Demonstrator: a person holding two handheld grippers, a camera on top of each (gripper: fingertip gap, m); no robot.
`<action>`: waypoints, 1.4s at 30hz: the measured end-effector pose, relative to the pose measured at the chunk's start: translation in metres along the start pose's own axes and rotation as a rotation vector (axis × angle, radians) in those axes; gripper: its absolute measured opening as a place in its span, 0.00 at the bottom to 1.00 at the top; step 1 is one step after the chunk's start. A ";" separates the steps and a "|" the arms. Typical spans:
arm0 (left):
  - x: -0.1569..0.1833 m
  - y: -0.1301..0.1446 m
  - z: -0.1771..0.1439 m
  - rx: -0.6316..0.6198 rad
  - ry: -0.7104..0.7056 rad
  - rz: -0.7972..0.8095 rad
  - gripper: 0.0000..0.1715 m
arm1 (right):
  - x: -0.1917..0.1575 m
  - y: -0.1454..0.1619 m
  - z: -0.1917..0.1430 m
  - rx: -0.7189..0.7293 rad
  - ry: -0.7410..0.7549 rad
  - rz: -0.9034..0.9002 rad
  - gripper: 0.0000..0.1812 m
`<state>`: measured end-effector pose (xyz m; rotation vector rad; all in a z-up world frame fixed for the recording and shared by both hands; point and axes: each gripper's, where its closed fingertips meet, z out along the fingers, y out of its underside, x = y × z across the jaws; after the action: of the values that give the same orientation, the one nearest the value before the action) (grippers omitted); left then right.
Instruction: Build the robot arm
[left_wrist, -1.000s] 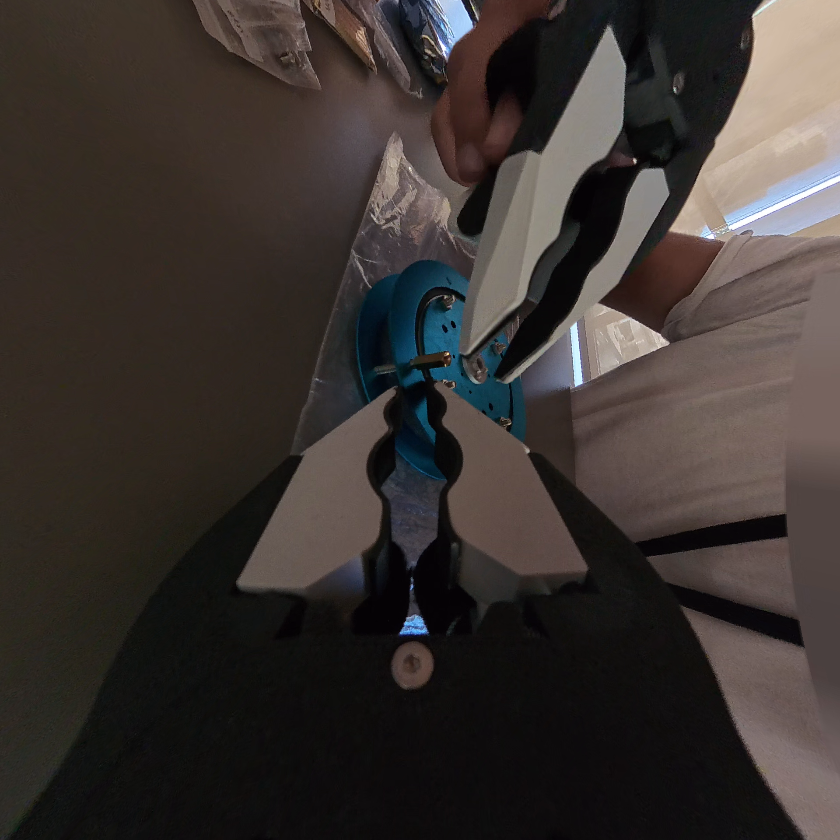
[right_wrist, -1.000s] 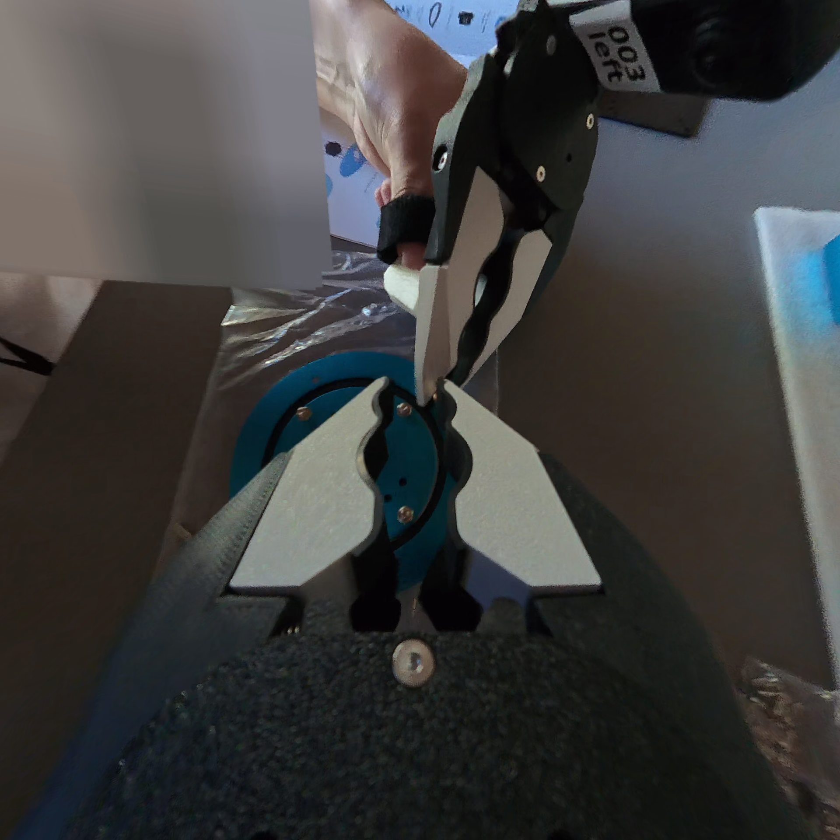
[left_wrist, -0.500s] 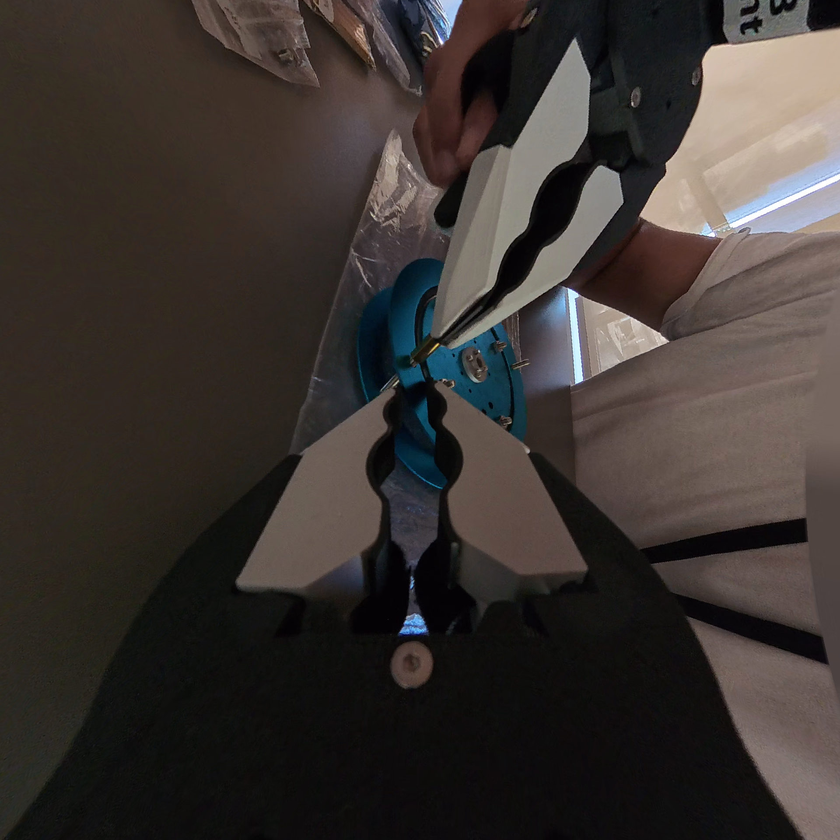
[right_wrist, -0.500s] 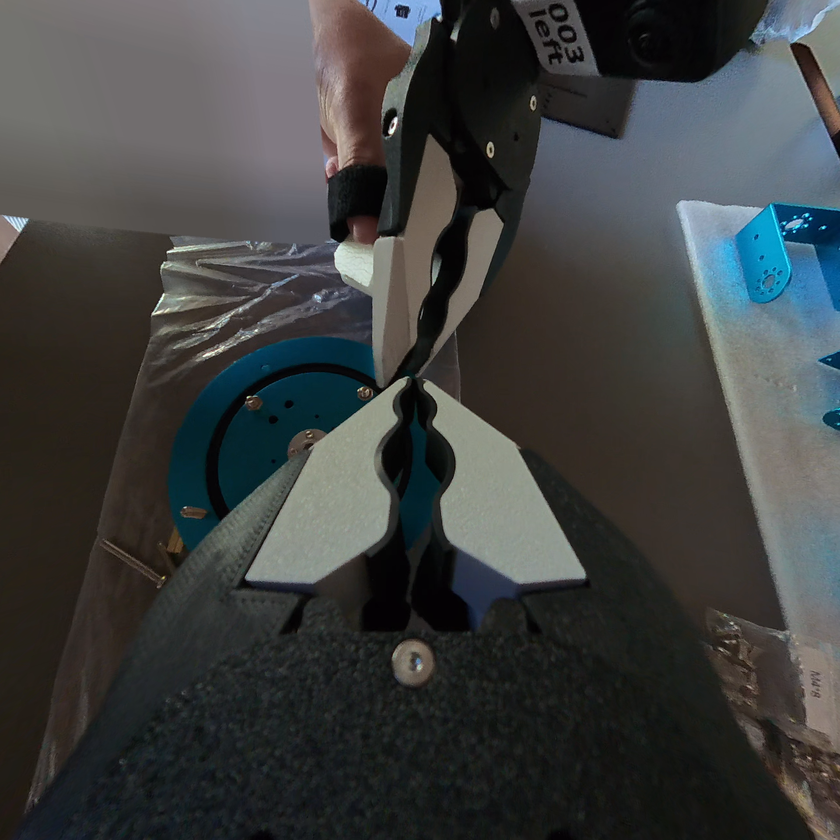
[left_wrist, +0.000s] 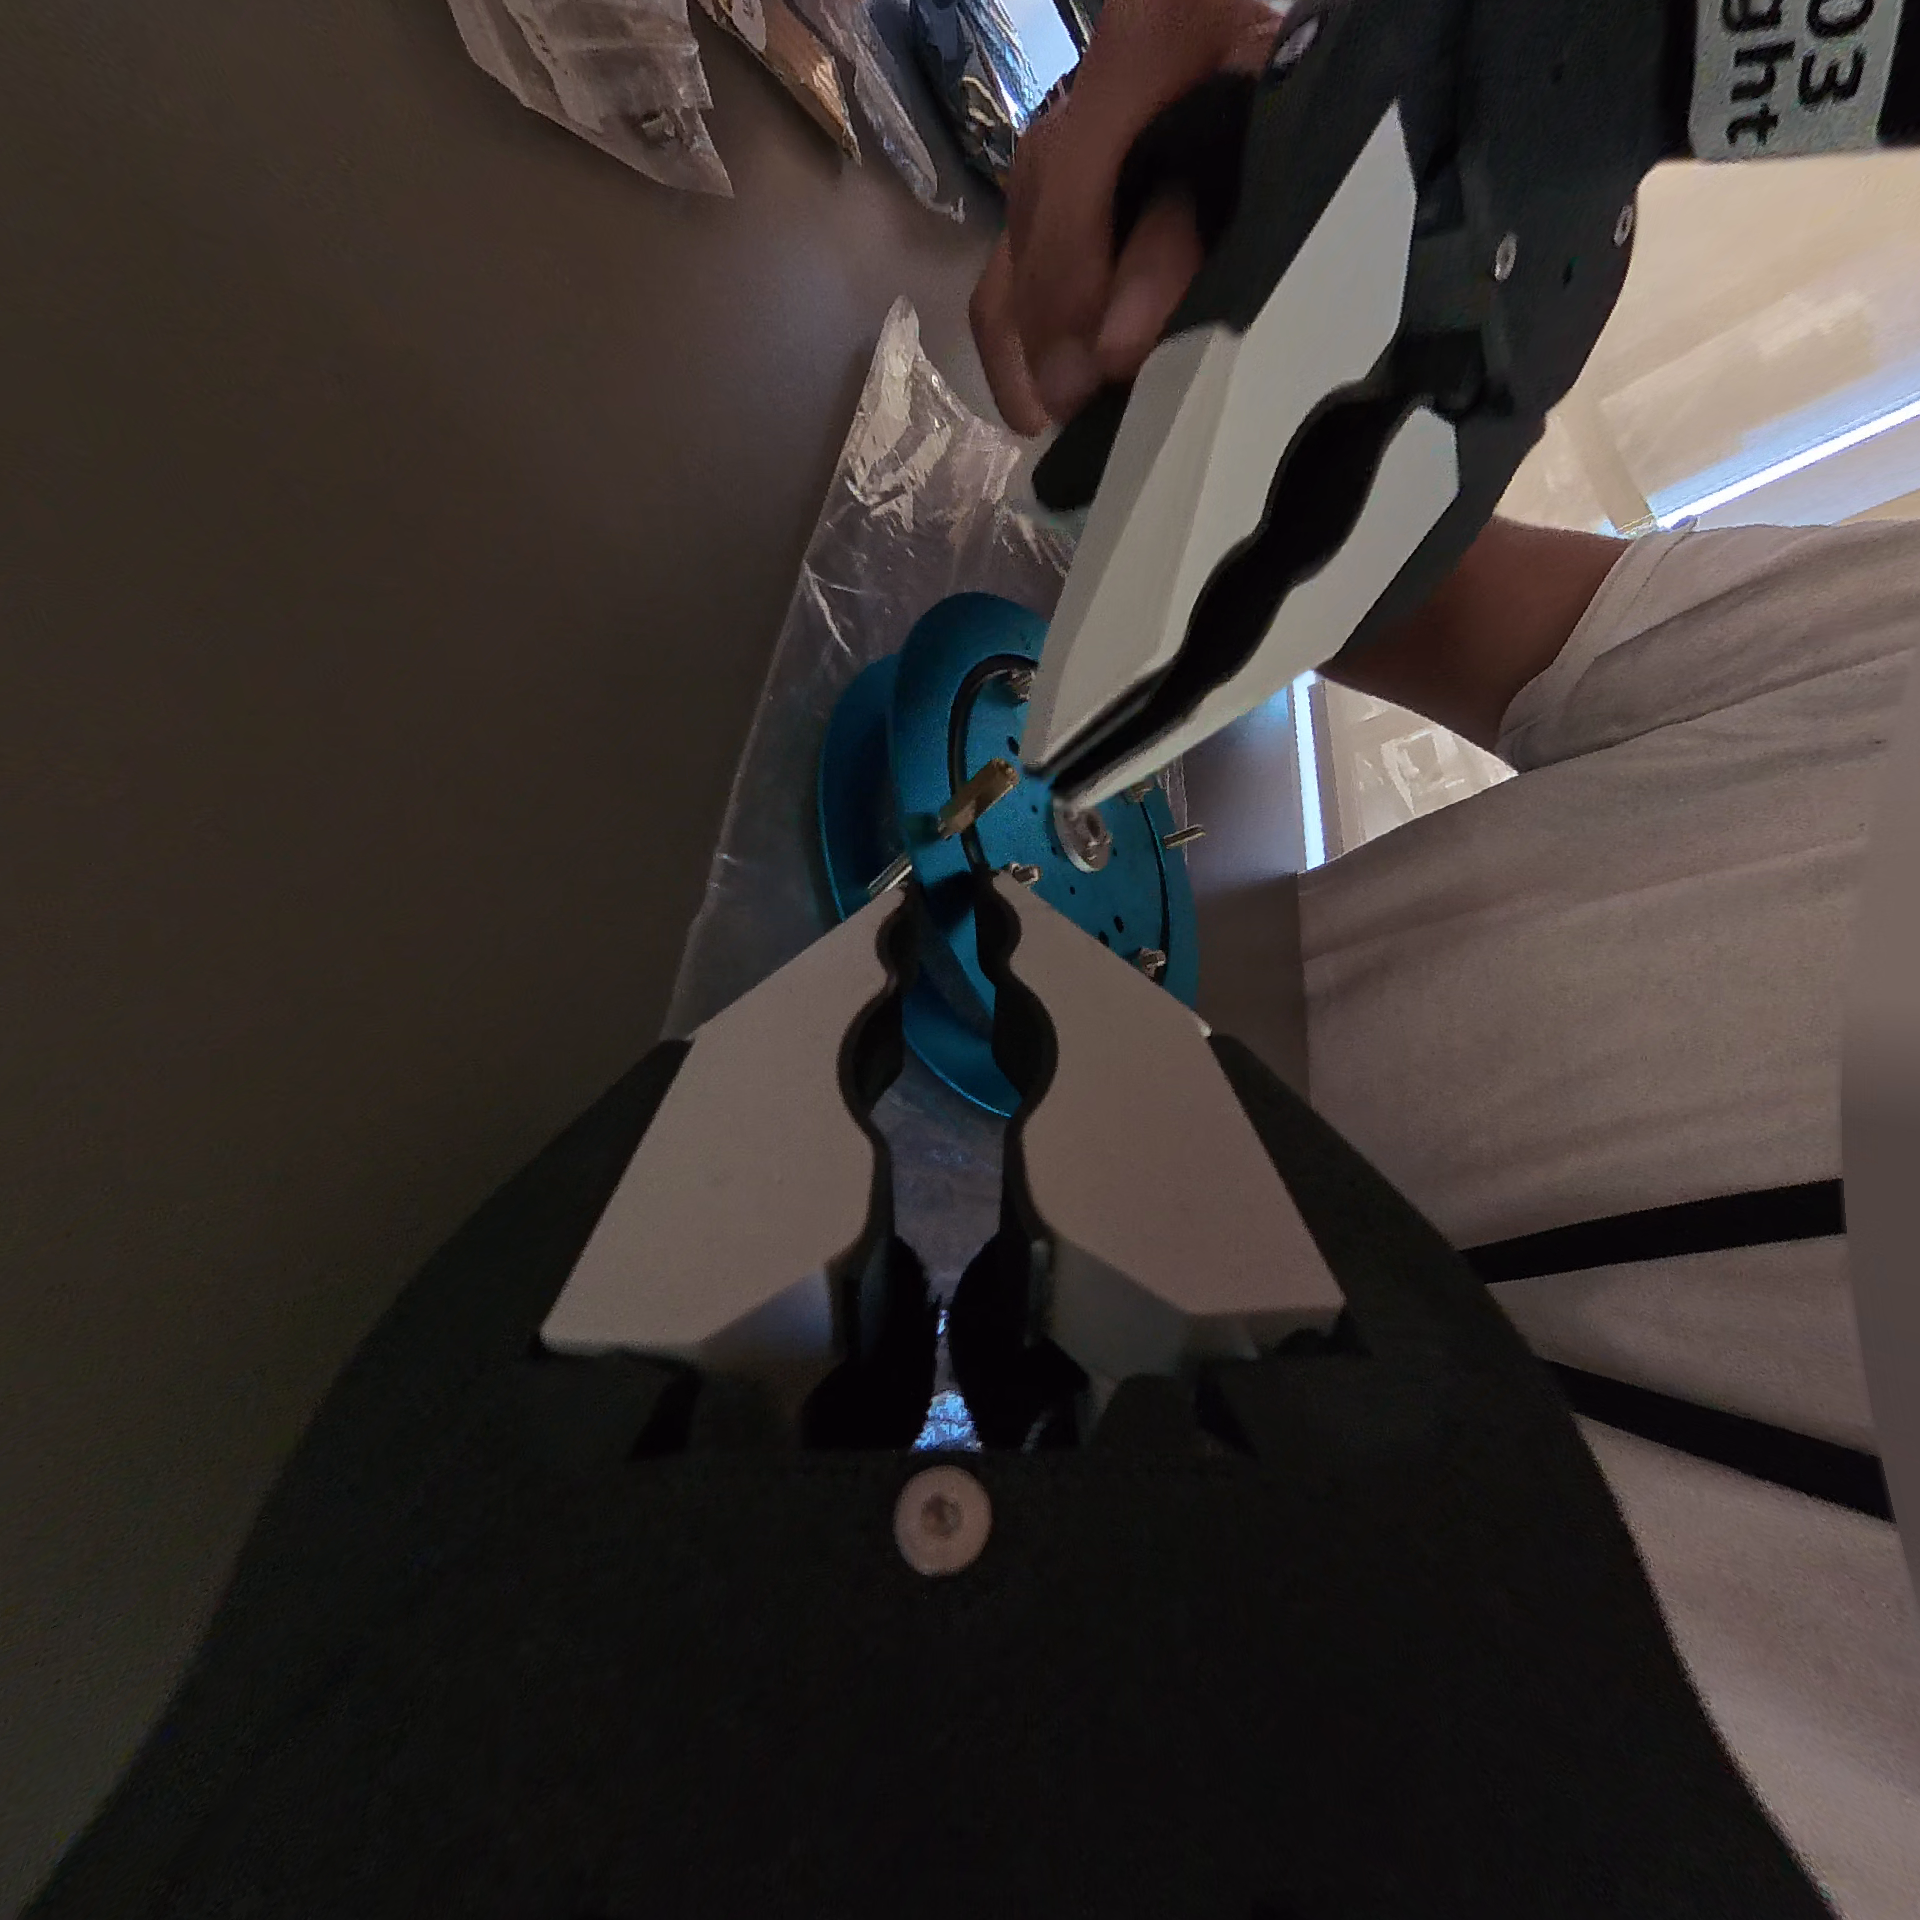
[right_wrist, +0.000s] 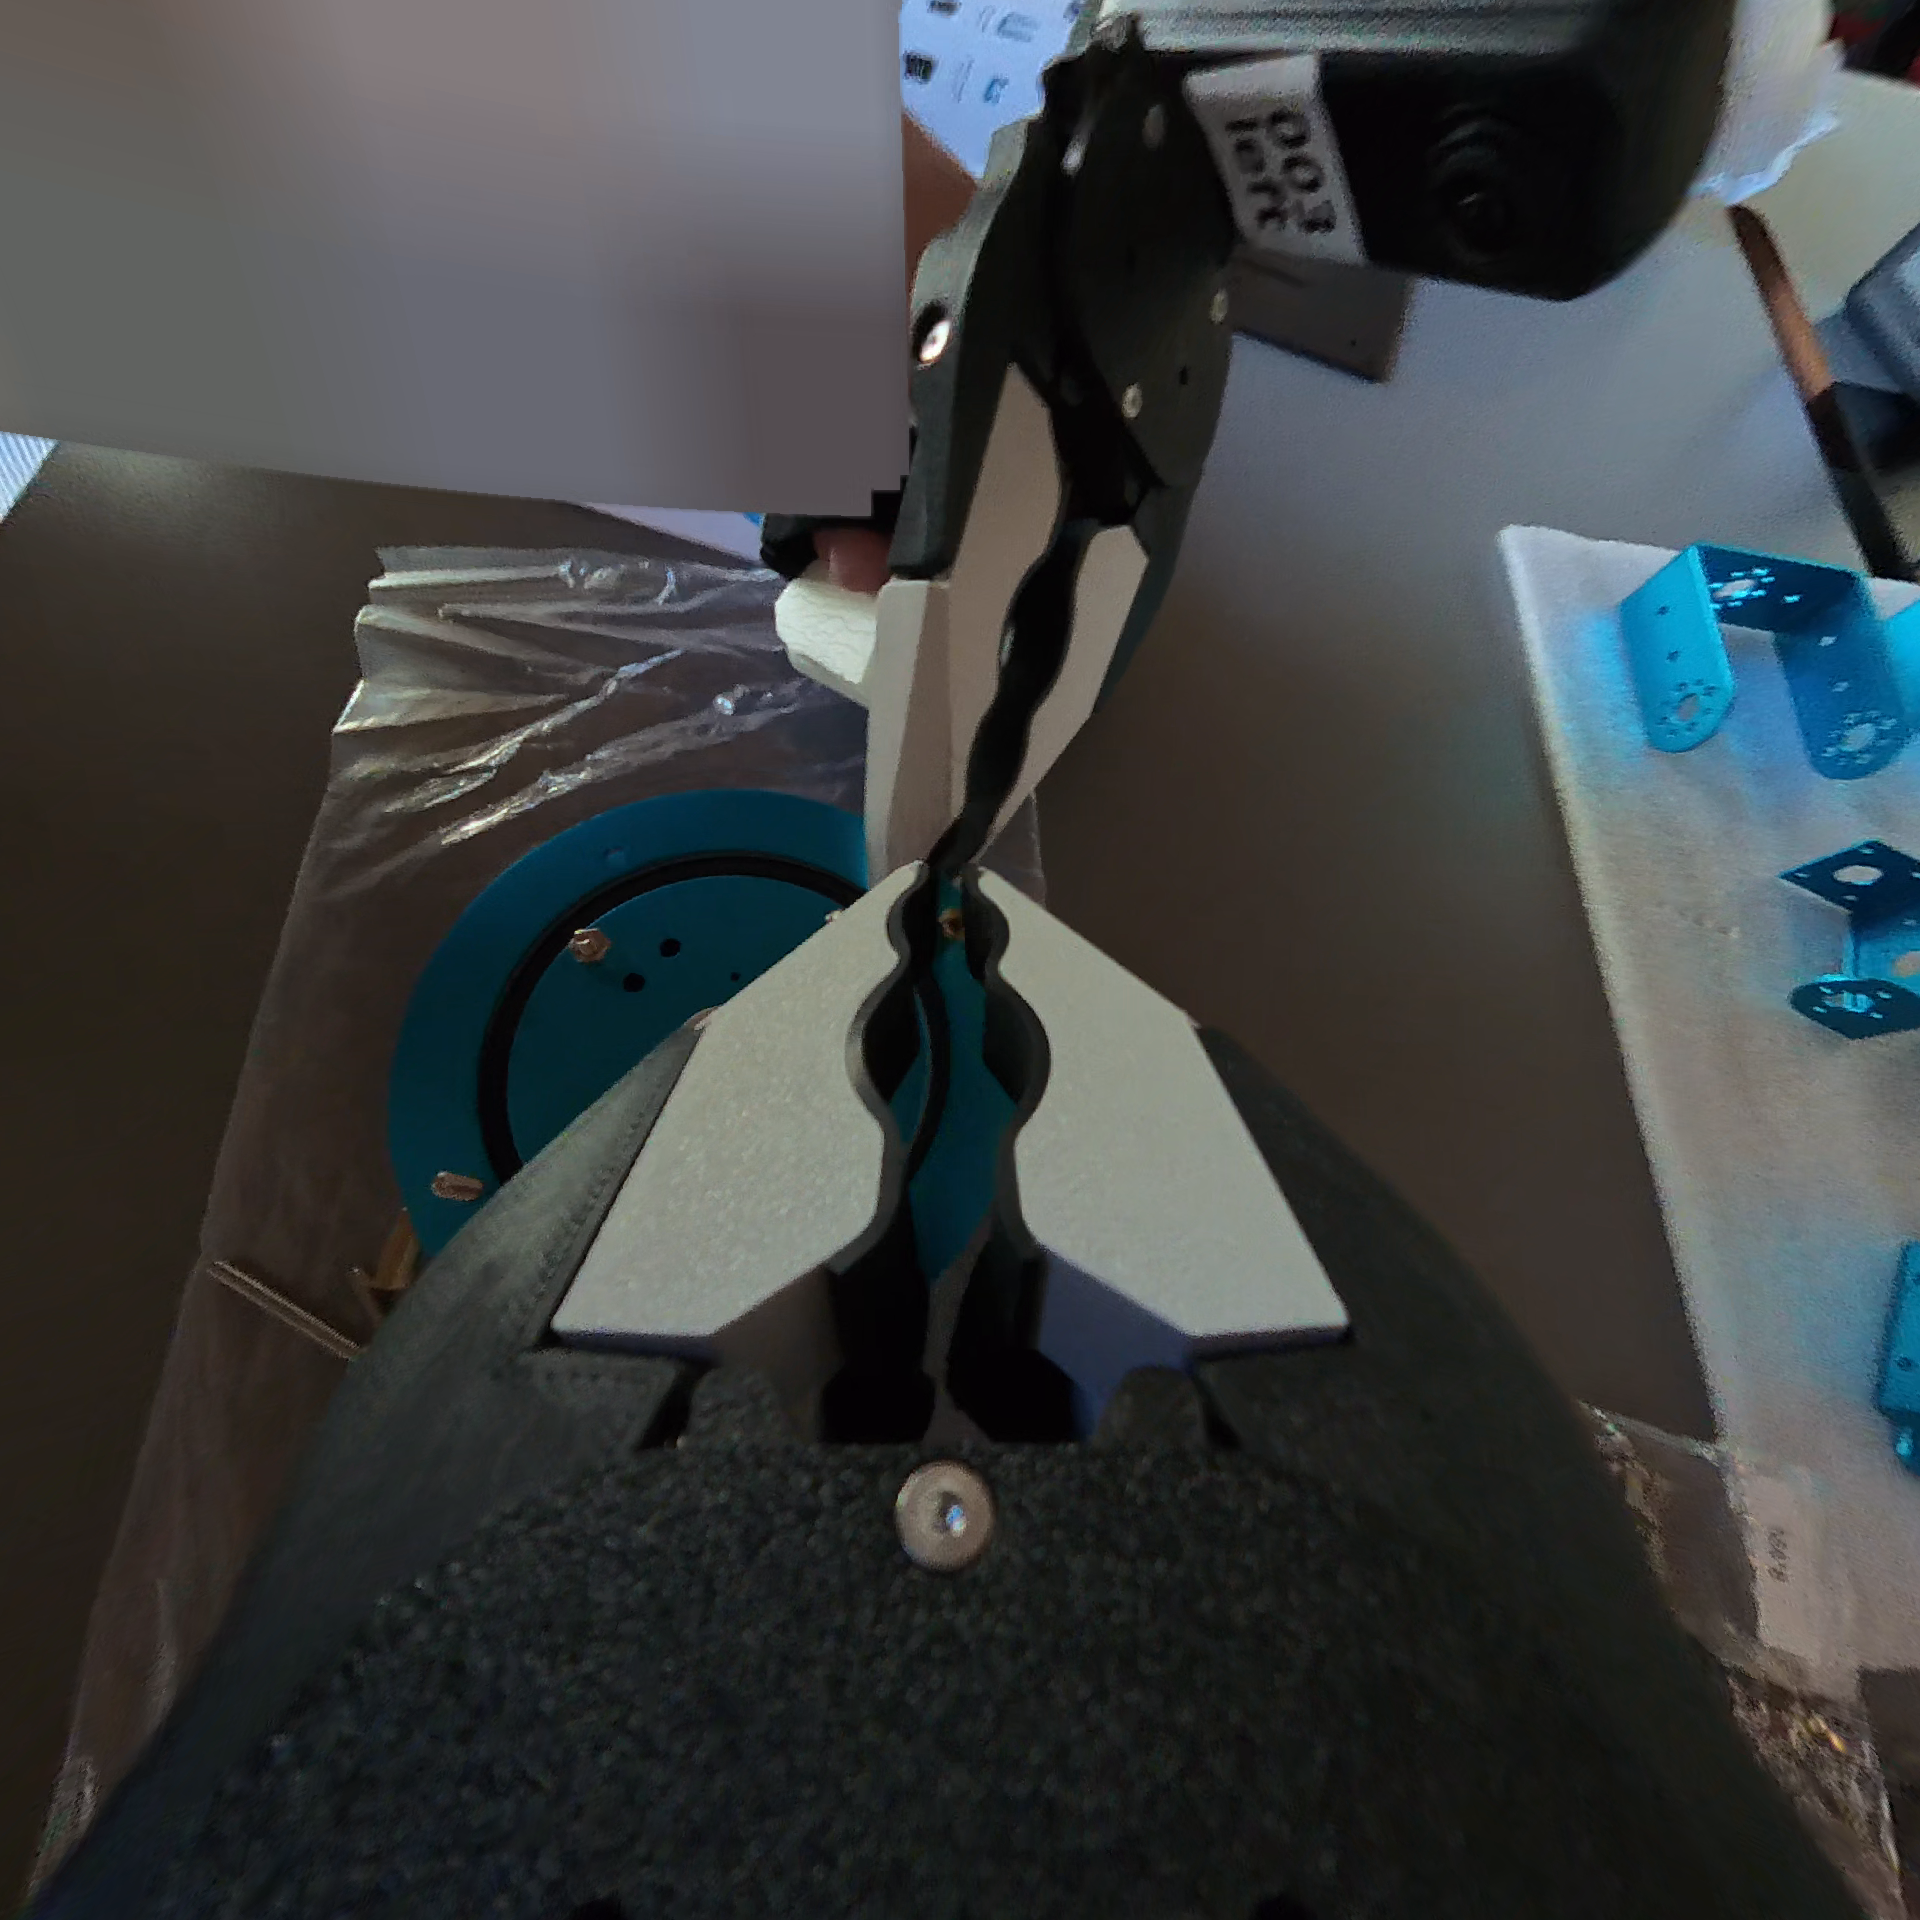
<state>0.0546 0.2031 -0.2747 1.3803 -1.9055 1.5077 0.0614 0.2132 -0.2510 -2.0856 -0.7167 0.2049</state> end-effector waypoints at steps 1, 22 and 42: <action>0.000 0.000 0.000 -0.001 0.001 -0.001 0.05 | 0.003 0.000 -0.004 0.008 0.011 0.016 0.03; 0.001 0.001 0.000 -0.002 0.000 0.000 0.05 | -0.006 0.010 0.007 -0.039 -0.123 0.166 0.04; -0.003 -0.020 -0.024 0.083 -0.078 0.121 0.15 | -0.102 0.014 -0.062 0.140 0.034 0.384 0.16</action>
<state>0.0660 0.2267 -0.2569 1.4004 -2.0285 1.6285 0.0085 0.1065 -0.2378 -2.0697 -0.2663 0.4187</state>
